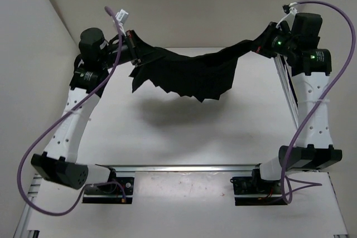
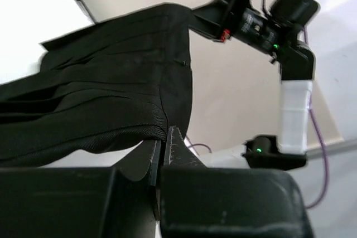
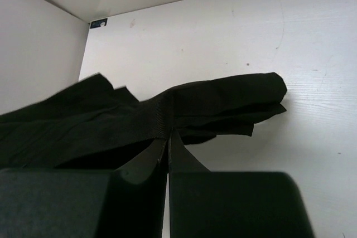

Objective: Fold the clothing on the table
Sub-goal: Flatten the skirt out

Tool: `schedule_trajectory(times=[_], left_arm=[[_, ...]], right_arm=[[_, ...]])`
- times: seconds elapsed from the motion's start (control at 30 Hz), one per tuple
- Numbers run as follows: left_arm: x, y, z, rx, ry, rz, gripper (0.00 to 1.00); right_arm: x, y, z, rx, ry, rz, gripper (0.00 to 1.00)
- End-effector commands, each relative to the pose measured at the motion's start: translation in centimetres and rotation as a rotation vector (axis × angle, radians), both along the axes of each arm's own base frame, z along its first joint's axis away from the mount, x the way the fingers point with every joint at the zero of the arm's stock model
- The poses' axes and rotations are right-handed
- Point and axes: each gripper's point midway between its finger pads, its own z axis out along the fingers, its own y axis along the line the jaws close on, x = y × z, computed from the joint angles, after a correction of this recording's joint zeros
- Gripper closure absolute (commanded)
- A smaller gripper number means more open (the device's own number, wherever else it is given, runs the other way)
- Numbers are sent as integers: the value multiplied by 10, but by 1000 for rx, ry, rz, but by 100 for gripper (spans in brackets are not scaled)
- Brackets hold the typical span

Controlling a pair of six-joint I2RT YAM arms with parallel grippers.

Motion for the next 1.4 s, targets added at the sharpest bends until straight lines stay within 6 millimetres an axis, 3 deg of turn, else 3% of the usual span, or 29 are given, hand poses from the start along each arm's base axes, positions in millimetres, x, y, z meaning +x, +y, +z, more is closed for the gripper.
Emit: schedule_trajectory(times=[0.0,0.13,0.2,0.23,0.27,0.3,0.33,0.37,0.4,0.47,0.5,0.53,0.57,0.63,0.73,0.8,0.83,0.9,0.97,1.0,1.03,1.17,1.2,1.23,1.37], left_arm=[[-31,6,28,-72,-79,-31,100],[-8,12,1,-79,14,12,100],[18,13,-16,-85,79,43,100],[25,14,-17,-86,82,55,100],[39,13,-24,-84,103,67,100],[57,12,-33,-82,132,76,100],[65,11,-36,-86,137,76,100],[82,8,-47,-83,172,71,100],[96,3,-55,-80,188,62,100],[123,2,-66,-65,200,73,100],[139,1,-68,-57,194,78,100],[158,-1,-90,-42,244,80,100],[164,-4,-74,-48,202,65,100],[196,-10,-66,-56,166,55,100],[227,-13,-36,-117,84,75,100],[237,-11,-18,-179,69,74,100],[237,-11,-5,-195,25,70,100],[230,-9,9,-202,-25,67,100],[210,-4,33,-188,-119,70,100],[213,-4,12,-165,-102,73,100],[204,1,12,-158,-118,85,100],[168,8,-23,-73,-92,83,100],[151,12,-8,-66,-155,95,100],[149,13,-35,-49,-112,102,100],[117,30,-66,-64,-40,120,100]], right_arm=[[-23,-4,21,12,-24,13,100],[-8,-4,9,7,21,9,100],[18,-14,-10,2,83,-21,100],[23,-16,-1,12,66,-27,100],[39,-19,-3,25,81,-34,100],[58,-24,-20,40,136,-43,100],[66,-23,-5,56,104,-43,100],[84,-23,-6,68,100,-33,100],[105,-27,-28,91,149,-33,100],[128,-26,-31,153,143,-23,100],[141,-25,-44,181,158,-17,100],[152,-23,-49,186,137,-7,100],[156,-19,-54,202,138,12,100],[180,-13,-57,202,64,46,100],[195,-6,-30,199,-75,83,100],[199,-5,-19,227,-112,94,100],[195,-4,-3,236,-156,116,100],[190,-4,6,241,-180,139,100],[180,5,20,197,-226,154,100],[179,4,16,169,-227,160,99],[171,11,22,153,-240,172,100],[150,32,-12,46,-141,220,99],[146,35,-12,37,-135,227,100],[143,41,-21,56,-100,247,100],[130,51,-25,13,-68,230,100]])
